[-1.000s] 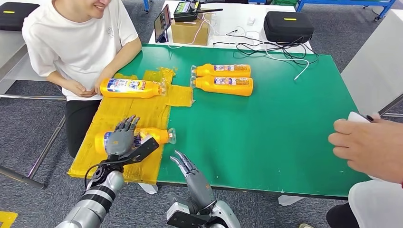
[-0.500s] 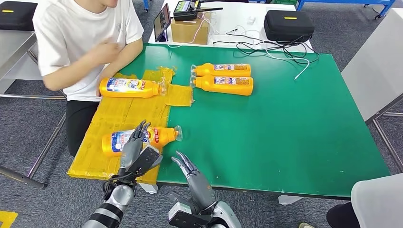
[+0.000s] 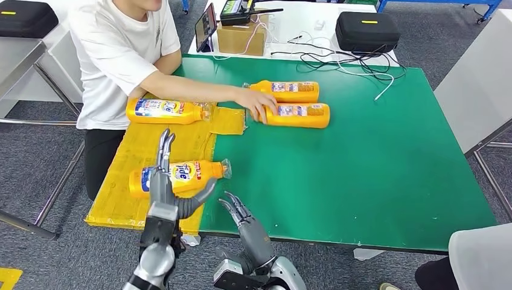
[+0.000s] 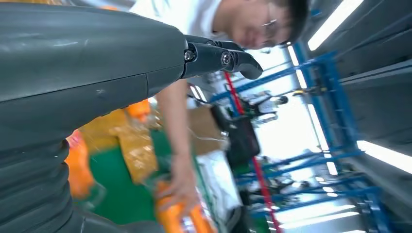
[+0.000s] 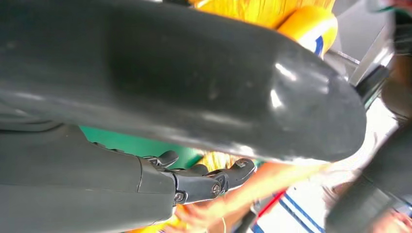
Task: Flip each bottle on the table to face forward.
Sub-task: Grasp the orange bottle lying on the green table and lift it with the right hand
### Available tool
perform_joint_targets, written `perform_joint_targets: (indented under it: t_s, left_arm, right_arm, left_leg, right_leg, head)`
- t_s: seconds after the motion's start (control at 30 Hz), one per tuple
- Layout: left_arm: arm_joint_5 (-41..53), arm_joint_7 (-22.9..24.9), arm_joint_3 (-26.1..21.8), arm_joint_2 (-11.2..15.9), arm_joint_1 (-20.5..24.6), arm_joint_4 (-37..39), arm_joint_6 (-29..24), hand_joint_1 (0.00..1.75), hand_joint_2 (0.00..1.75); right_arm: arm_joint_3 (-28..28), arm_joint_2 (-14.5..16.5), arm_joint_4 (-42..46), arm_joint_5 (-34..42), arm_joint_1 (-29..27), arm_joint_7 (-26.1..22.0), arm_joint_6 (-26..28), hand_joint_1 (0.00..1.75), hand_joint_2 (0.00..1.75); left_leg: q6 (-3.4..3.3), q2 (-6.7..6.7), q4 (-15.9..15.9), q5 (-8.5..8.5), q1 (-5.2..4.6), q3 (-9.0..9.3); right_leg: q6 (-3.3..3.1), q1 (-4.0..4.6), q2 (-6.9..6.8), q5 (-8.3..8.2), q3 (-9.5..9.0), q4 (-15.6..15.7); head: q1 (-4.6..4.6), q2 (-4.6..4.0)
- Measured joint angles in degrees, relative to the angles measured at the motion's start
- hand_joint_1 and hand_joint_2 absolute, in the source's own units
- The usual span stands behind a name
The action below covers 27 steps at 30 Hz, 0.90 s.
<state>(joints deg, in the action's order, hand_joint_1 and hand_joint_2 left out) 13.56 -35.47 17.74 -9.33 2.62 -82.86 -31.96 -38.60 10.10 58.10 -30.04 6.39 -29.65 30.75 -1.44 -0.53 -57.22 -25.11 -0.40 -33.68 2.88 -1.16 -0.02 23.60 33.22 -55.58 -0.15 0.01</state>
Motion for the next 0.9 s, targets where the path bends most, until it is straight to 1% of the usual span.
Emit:
perform_joint_targets:
  t_s: [0.03,0.1,0.17,0.23,0.3,0.37,0.47,0.53,0.57,0.6,0.67,0.77,0.9]
  left_arm:
    - [-0.7,-0.3,0.9,-0.1,-0.7,-1.2,-0.2,0.0,1.75]
    - [-2.4,-0.8,2.0,-0.1,-1.9,-3.2,-0.4,0.0,1.75]
    - [-3.5,-1.4,2.6,-0.4,-3.1,-4.5,-1.7,0.0,1.75]
    - [-3.0,-1.7,3.5,-0.7,-4.1,-4.6,-3.6,0.0,1.75]
    - [-4.5,-2.2,5.4,-0.9,-4.4,-2.9,-4.4,0.0,1.75]
    - [-7.4,-3.5,7.8,-0.9,-4.4,-0.6,-5.2,0.0,1.75]
    - [-9.5,-4.4,10.9,-1.0,-4.4,1.7,-7.2,0.0,1.75]
    - [-10.2,-4.5,11.6,-1.0,-4.5,2.3,-7.7,0.0,1.75]
    - [-10.4,-4.5,11.7,-1.0,-4.5,2.3,-7.8,0.0,1.75]
    - [-10.6,-4.5,11.7,-1.0,-4.5,2.4,-7.9,0.0,1.75]
    - [-10.8,-4.5,11.7,-1.0,-4.5,2.4,-8.0,0.0,1.75]
    - [-9.5,-4.3,11.4,-1.1,-4.6,2.4,-8.1,0.0,1.75]
    - [-6.4,-3.3,10.4,-1.4,-5.3,2.1,-8.1,0.0,1.75]
  right_arm:
    - [0.0,0.0,0.0,-0.5,0.0,0.2,0.6,0.0,0.0]
    - [0.1,-0.2,0.1,-2.8,0.0,1.1,2.8,0.0,0.87]
    - [1.0,-0.7,0.7,-8.1,-0.2,2.6,6.3,0.0,1.75]
    - [3.8,-1.5,2.4,-15.9,-0.6,3.9,8.3,0.0,1.75]
    - [9.0,-2.2,4.8,-24.8,-1.0,4.2,8.8,0.0,1.75]
    - [15.2,-2.7,7.0,-31.7,-1.0,3.9,8.9,0.0,1.75]
    - [23.1,-3.3,9.6,-36.0,-0.8,2.9,8.9,0.0,1.75]
    - [26.6,-3.5,11.3,-38.2,-0.8,2.8,8.9,0.0,1.75]
    - [27.9,-3.5,12.0,-39.7,-0.6,3.6,8.9,0.0,1.75]
    - [28.7,-3.7,12.5,-41.2,-0.3,5.2,8.9,0.0,1.75]
    - [29.0,-4.2,12.1,-43.5,1.0,10.1,8.9,0.0,1.75]
    - [27.6,-5.4,9.2,-44.3,4.1,17.7,8.0,0.0,1.75]
    - [24.4,-6.8,5.0,-43.7,7.6,24.8,3.3,0.0,1.75]
  left_leg:
    - [0.0,0.0,0.0,0.0,0.0,0.0]
    - [0.0,0.0,0.0,0.0,0.0,0.0]
    - [0.0,0.02,0.0,0.0,0.0,0.01]
    - [0.0,-0.02,0.0,0.01,0.0,0.03]
    - [-0.01,-0.07,0.0,0.01,-0.01,0.03]
    - [-0.02,-0.05,0.0,0.02,-0.04,0.02]
    - [-0.04,-0.03,0.0,0.03,-0.08,0.02]
    - [-0.04,-0.01,0.0,0.03,-0.08,0.01]
    - [-0.04,-0.01,0.0,0.02,-0.08,0.01]
    - [-0.04,0.0,0.0,0.02,-0.07,0.01]
    - [-0.04,0.01,0.0,0.02,-0.04,0.0]
    - [-0.03,0.02,0.0,0.03,-0.01,0.01]
    - [-0.03,0.0,0.0,0.04,-0.01,0.0]
  right_leg:
    - [0.0,0.0,0.0,0.0,0.01,0.0]
    - [0.0,0.01,0.0,0.0,0.02,0.0]
    - [0.0,0.01,0.0,0.0,0.03,0.0]
    - [0.0,0.01,-0.02,0.0,0.04,0.0]
    - [0.01,0.0,-0.04,-0.01,0.01,0.0]
    - [0.02,-0.03,-0.04,-0.02,-0.03,0.0]
    - [0.05,-0.06,-0.03,-0.04,-0.05,0.0]
    - [0.06,-0.06,-0.03,-0.05,-0.05,0.0]
    - [0.06,-0.05,-0.03,-0.05,-0.05,0.0]
    - [0.06,-0.04,-0.03,-0.05,-0.04,0.0]
    - [0.06,-0.02,-0.02,-0.05,-0.03,0.0]
    - [0.05,0.01,-0.02,-0.05,-0.03,0.0]
    - [0.05,0.01,-0.02,-0.05,-0.03,0.0]
  head:
    - [0.01,0.0]
    - [0.0,-0.01]
    - [-0.02,-0.01]
    - [-0.02,-0.01]
    - [-0.01,0.0]
    - [-0.01,0.01]
    - [0.0,0.01]
    - [-0.01,0.0]
    - [-0.02,0.0]
    - [-0.02,0.0]
    - [-0.03,0.0]
    - [-0.03,0.0]
    - [-0.03,0.01]
